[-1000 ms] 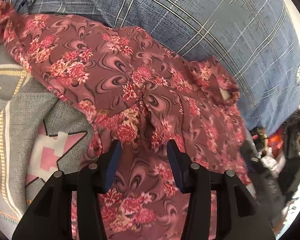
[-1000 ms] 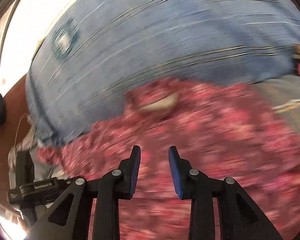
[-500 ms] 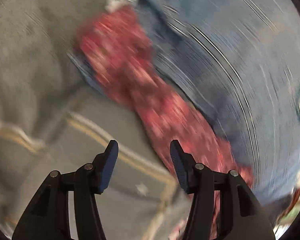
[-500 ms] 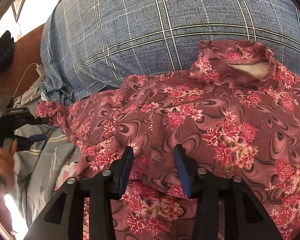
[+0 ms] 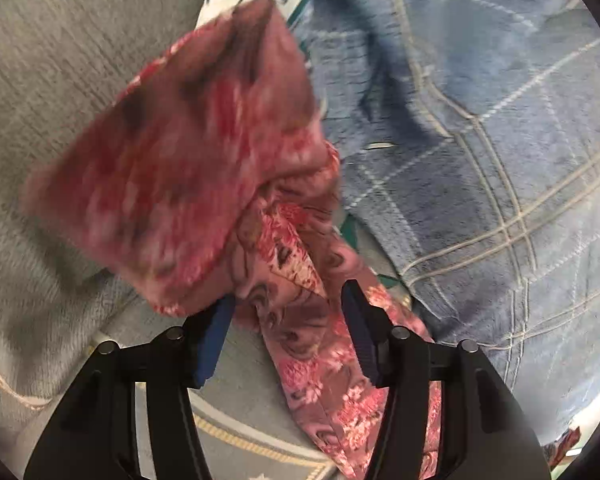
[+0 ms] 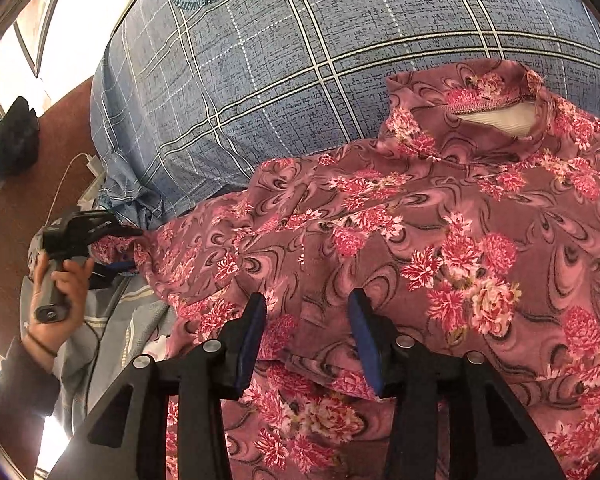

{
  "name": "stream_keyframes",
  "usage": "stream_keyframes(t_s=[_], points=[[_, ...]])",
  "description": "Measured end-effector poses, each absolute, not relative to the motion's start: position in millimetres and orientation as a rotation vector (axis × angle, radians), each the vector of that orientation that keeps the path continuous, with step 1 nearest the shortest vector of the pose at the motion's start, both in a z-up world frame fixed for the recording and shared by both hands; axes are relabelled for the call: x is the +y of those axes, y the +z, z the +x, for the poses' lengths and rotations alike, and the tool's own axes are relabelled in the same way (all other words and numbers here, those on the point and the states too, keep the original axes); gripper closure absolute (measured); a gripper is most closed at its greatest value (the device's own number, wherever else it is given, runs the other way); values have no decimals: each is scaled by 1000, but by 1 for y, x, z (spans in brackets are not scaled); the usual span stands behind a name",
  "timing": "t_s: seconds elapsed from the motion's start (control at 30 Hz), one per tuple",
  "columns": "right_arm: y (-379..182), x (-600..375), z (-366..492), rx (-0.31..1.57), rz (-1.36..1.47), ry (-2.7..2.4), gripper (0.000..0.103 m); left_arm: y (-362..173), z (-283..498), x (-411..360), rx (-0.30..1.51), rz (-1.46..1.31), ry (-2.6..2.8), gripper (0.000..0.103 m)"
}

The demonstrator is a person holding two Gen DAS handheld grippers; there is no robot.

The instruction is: Fold small clothes

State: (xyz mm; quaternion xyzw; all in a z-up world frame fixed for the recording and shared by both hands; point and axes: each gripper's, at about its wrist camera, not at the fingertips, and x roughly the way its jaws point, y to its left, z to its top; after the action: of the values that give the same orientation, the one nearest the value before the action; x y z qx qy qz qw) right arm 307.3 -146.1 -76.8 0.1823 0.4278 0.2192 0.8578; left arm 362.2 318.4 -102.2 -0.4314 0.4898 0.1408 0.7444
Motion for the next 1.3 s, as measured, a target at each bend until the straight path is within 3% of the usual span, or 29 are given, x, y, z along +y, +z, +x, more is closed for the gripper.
stream_keyframes(t_s=[0.03, 0.07, 0.4, 0.53, 0.57, 0.6, 0.63, 0.7, 0.83, 0.87, 0.9, 0.93, 1.07, 1.3], points=[[-77, -147, 307, 898, 385, 461, 57, -102, 360, 319, 1062, -950, 306, 91], [-77, -147, 308, 898, 386, 461, 57, -100, 357, 321, 1054, -963, 275, 95], [-76, -149, 308, 897, 397, 465, 57, -57, 275, 343, 955, -860, 283, 98], [-75, -149, 307, 895, 402, 465, 58, -59, 268, 357, 949, -963, 236, 97], [-75, -149, 307, 896, 400, 465, 58, -57, 274, 349, 946, -952, 237, 96], [-75, -149, 307, 896, 399, 464, 58, -55, 283, 340, 948, -934, 237, 87], [-75, -150, 308, 896, 401, 464, 58, -55, 296, 330, 951, -913, 235, 65], [-75, -150, 307, 895, 405, 466, 58, -55, 313, 318, 967, -831, 297, 39], [-76, -152, 307, 893, 409, 468, 58, -78, 339, 317, 1014, -828, 348, 40], [-76, -152, 307, 892, 413, 470, 58, -85, 343, 319, 1029, -851, 346, 46], [-76, -153, 307, 891, 417, 472, 58, -91, 346, 322, 1036, -866, 341, 78], [-76, -153, 307, 891, 421, 474, 58, -94, 349, 324, 1046, -877, 325, 101], [-77, -155, 306, 889, 437, 478, 58, -81, 332, 333, 999, -913, 283, 101], [-74, -157, 307, 913, 449, 475, 58, -4, 295, 296, 895, -784, 169, 101]])
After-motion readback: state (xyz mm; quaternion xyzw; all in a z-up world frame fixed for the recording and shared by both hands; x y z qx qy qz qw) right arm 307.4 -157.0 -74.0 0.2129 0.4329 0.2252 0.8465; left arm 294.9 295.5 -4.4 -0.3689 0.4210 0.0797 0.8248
